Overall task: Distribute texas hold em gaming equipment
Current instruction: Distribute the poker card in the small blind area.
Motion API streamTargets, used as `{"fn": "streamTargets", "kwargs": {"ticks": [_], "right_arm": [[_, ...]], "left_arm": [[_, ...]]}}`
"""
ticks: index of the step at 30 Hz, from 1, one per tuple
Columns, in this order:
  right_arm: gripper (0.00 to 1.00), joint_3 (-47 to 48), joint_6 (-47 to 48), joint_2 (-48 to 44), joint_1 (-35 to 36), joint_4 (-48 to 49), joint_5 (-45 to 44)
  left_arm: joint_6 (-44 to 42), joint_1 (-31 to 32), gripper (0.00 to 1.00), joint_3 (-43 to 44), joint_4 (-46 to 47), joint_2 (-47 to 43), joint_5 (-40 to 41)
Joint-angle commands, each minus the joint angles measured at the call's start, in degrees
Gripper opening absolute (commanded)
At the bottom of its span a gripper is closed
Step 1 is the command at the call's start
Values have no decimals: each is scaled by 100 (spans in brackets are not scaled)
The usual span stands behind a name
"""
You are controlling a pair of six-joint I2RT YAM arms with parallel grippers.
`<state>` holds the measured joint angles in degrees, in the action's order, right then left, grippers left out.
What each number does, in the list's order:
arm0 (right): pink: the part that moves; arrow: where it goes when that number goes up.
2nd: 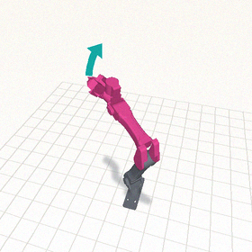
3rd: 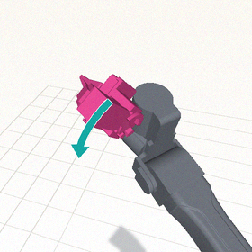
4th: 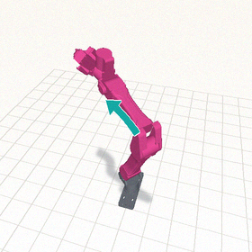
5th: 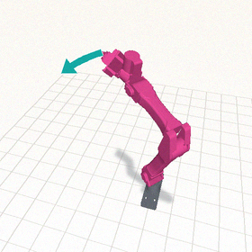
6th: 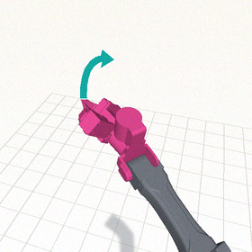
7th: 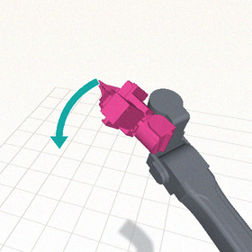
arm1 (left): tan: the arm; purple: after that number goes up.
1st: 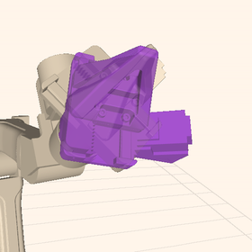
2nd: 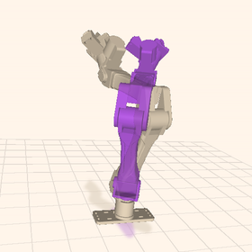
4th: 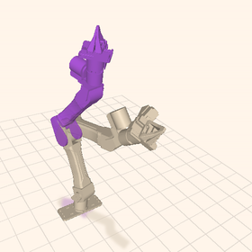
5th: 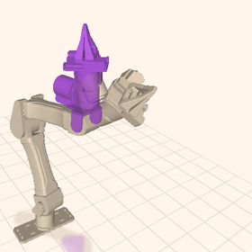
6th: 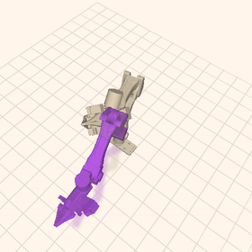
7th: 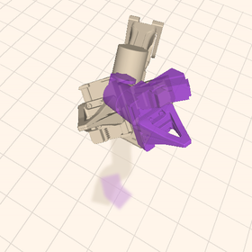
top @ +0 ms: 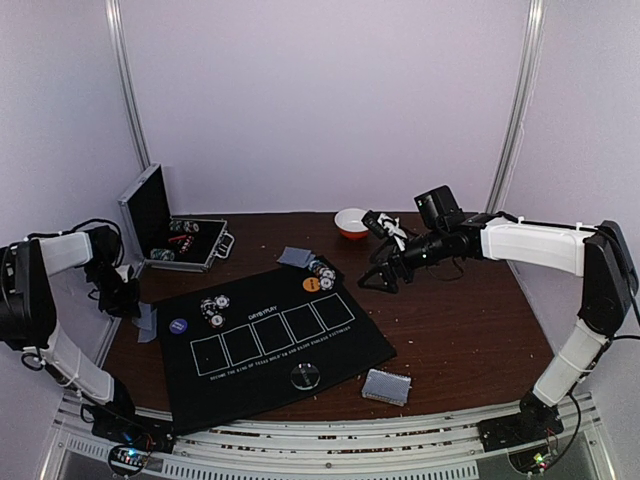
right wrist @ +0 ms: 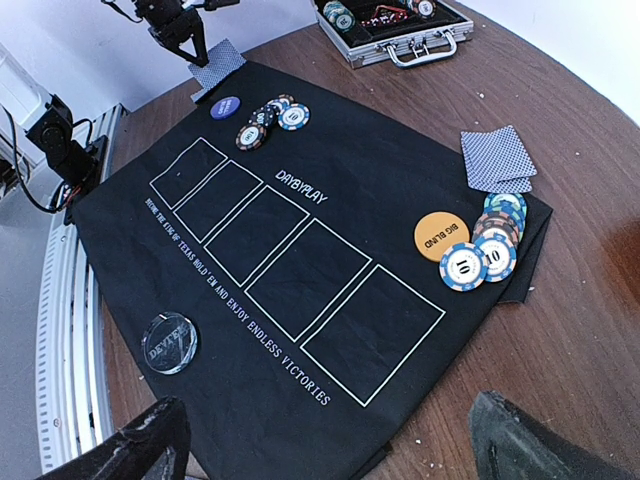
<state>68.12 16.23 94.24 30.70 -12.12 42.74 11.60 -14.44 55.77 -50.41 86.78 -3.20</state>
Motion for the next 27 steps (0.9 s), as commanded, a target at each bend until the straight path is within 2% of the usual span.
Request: {"fn": "streamTargets", "kwargs": {"ticks": [1, 14, 20, 23, 27], "right_arm": [[100, 174, 32, 60, -55, -106, 128], [100, 244, -52, 52, -66, -158, -15], [100, 139, -507, -109, -116, 291, -611], [100, -89, -836, -367, -177, 780, -1146], [100, -541, -1302, -939, -348, 1483, -1864]], "left_arm": [[-59, -33, 24, 56, 84, 78, 104], [-14, -33, 56, 217, 63, -122, 587], [-81, 81, 60, 507, 168, -622, 472], [-431, 973, 65, 775, 516, -1174, 337], [-1024, 2965, 79, 1061, 1157, -1405, 333]]}}
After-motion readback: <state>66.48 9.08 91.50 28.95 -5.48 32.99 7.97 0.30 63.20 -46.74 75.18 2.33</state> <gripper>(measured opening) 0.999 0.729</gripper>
